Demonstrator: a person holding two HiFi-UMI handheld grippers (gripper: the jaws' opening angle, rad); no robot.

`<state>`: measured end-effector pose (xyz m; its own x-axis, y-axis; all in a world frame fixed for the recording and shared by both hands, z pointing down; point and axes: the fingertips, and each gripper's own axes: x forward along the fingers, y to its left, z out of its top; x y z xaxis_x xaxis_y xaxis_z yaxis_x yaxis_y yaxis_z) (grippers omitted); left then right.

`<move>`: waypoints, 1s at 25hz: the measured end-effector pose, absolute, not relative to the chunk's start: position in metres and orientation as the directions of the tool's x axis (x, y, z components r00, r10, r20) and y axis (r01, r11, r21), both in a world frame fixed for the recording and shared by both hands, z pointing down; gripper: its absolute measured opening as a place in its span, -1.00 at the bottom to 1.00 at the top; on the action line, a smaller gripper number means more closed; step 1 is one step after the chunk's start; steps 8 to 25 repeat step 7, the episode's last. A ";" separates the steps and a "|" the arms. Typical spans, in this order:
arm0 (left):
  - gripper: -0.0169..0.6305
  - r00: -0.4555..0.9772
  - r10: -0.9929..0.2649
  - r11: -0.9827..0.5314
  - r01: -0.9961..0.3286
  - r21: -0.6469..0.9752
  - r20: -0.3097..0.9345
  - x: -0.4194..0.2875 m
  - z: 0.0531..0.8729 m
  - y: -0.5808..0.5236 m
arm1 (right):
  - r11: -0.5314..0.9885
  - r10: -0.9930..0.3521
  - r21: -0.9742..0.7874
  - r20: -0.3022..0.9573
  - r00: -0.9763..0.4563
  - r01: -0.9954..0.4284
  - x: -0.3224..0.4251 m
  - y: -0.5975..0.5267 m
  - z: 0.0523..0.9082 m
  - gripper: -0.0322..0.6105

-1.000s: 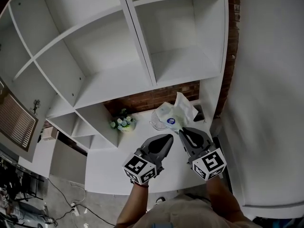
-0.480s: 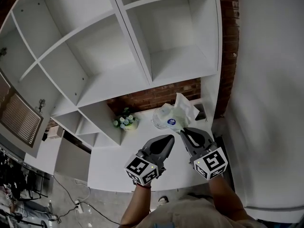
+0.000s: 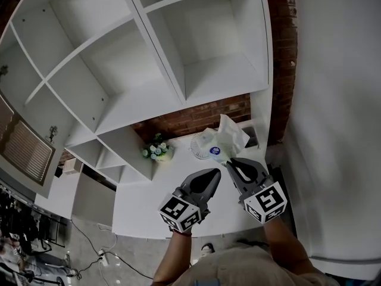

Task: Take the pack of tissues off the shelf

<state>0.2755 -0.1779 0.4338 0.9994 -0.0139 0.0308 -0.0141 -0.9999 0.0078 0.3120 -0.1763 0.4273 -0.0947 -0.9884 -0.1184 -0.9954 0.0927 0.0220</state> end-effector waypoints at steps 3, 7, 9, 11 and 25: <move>-0.91 0.999 -0.012 -1.000 -0.013 0.006 0.034 0.278 0.433 -0.176 | 0.094 -0.989 0.019 -0.117 -0.095 -0.995 0.313 -0.176 0.428 -0.79; -0.91 0.999 -0.016 -1.000 -0.016 0.002 0.033 0.280 0.431 -0.176 | 0.096 -0.988 0.014 -0.122 -0.097 -0.995 0.316 -0.175 0.428 -0.79; -0.91 0.999 -0.016 -1.000 -0.016 0.002 0.033 0.280 0.431 -0.176 | 0.096 -0.988 0.014 -0.122 -0.097 -0.995 0.316 -0.175 0.428 -0.79; -0.91 0.999 -0.016 -1.000 -0.016 0.002 0.033 0.280 0.431 -0.176 | 0.096 -0.988 0.014 -0.122 -0.097 -0.995 0.316 -0.175 0.428 -0.79; -0.91 0.999 -0.016 -1.000 -0.016 0.002 0.033 0.280 0.431 -0.176 | 0.096 -0.988 0.014 -0.122 -0.097 -0.995 0.316 -0.175 0.428 -0.79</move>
